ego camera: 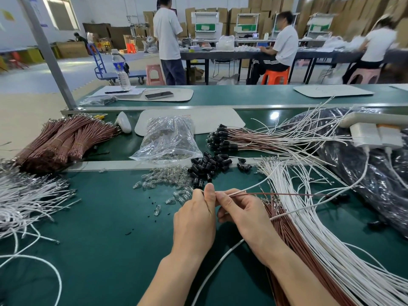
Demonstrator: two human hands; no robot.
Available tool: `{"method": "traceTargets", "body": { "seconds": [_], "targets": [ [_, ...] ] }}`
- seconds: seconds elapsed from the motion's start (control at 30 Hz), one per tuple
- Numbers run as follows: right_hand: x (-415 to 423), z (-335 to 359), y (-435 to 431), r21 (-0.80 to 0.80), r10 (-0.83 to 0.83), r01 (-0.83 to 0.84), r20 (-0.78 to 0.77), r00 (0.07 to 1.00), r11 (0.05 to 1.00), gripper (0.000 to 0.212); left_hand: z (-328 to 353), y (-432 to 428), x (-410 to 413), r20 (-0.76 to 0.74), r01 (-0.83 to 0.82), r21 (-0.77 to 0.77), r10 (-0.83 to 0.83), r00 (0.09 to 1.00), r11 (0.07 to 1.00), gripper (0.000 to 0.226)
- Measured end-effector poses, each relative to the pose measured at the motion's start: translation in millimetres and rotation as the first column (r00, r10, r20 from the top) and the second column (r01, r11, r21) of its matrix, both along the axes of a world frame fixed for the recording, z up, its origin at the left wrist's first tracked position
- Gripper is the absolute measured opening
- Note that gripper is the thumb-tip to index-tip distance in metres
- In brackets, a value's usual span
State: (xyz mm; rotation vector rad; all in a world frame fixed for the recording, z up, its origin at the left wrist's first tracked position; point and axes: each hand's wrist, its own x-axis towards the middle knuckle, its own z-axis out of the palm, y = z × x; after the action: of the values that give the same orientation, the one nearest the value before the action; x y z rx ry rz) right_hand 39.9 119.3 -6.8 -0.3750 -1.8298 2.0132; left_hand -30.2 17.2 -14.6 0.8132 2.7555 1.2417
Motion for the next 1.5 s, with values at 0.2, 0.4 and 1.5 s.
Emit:
{"method": "traceTargets", "body": {
  "seconds": [0.2, 0.4, 1.5],
  "targets": [
    [-2.8, -5.4, 1.7, -0.022, 0.025, -0.025, -0.020, 0.999, 0.999, 0.024, 2.0, -2.6, 1.8, 0.061, 0.043, 0.179, -0.055, 0.997, 0.983, 0.052],
    [-6.0, -2.7, 4.4, -0.176, -0.007, -0.003, -0.057, 0.998, 0.984, 0.037, 2.3, -6.6, 1.9, 0.026, 0.204, 0.342, -0.226, 0.974, 0.917, 0.021],
    [0.7, 7.6, 10.9, -0.436, -0.051, -0.002, -0.111, 0.993, 0.900, 0.018, 11.9, -15.4, -14.4, 0.242, -0.380, 0.645, 0.295, 0.924, 0.663, 0.043]
  ]
}}
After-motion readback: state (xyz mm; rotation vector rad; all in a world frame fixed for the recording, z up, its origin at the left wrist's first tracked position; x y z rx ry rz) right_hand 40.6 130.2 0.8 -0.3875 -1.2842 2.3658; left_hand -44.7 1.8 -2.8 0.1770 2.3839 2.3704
